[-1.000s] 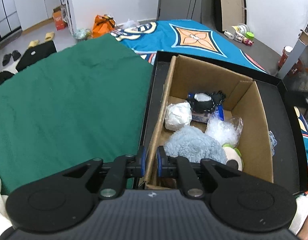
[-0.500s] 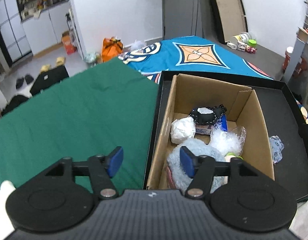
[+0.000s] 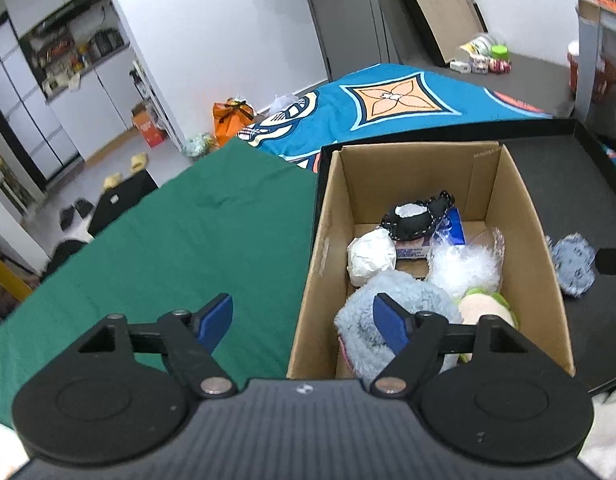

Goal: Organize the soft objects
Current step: 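Move the right gripper to the grey denim plush and grasp it, then carry the grey denim plush with the right gripper into the box and release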

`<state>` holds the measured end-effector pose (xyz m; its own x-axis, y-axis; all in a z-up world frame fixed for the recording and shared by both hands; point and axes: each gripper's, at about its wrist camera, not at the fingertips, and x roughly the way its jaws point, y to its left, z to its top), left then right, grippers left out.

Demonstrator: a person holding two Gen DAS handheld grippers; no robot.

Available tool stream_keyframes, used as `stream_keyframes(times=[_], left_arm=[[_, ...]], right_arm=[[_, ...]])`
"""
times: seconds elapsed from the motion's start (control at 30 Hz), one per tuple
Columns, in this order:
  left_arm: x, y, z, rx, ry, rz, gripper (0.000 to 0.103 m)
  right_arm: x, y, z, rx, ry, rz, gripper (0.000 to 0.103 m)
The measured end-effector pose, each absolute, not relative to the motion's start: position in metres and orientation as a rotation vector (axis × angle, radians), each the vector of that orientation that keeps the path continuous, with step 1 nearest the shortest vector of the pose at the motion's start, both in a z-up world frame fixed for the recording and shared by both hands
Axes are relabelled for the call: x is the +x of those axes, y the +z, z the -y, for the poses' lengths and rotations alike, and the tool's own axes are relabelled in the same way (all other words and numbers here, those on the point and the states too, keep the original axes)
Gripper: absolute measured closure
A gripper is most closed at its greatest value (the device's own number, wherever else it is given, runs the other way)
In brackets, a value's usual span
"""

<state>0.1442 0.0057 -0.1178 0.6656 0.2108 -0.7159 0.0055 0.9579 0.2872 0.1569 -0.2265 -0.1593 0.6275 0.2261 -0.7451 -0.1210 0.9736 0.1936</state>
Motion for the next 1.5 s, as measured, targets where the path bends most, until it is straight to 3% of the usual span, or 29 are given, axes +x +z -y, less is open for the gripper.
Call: stream_keyframes(times=[0.7,0.77,0.83,0.93,1.5], left_arm=[[0.152,-0.134,0.030,0.496,0.177,-0.865,0.024],[0.153,-0.135,0.031,0.498,0.183,-0.867,0.024],[0.153,-0.135,0.032,0.505,0.184,-0.867,0.023],[0.154,-0.136,0.035,0.519,0.187,-0.868,0.023],[0.150,-0.133,0.033,0.510,0.176,-0.861,0.023]], right_arm=[[0.168,-0.210,0.239,0.196,0.228,-0.844,0.040],[0.168,-0.211,0.238,0.192,0.221,-0.834,0.044],[0.167,-0.211,0.235,0.148,0.218,-0.834,0.070],[0.165,-0.209,0.236,0.138,0.222,-0.852,0.075],[0.148,-0.184,0.246,0.170,0.171,-0.826,0.080]])
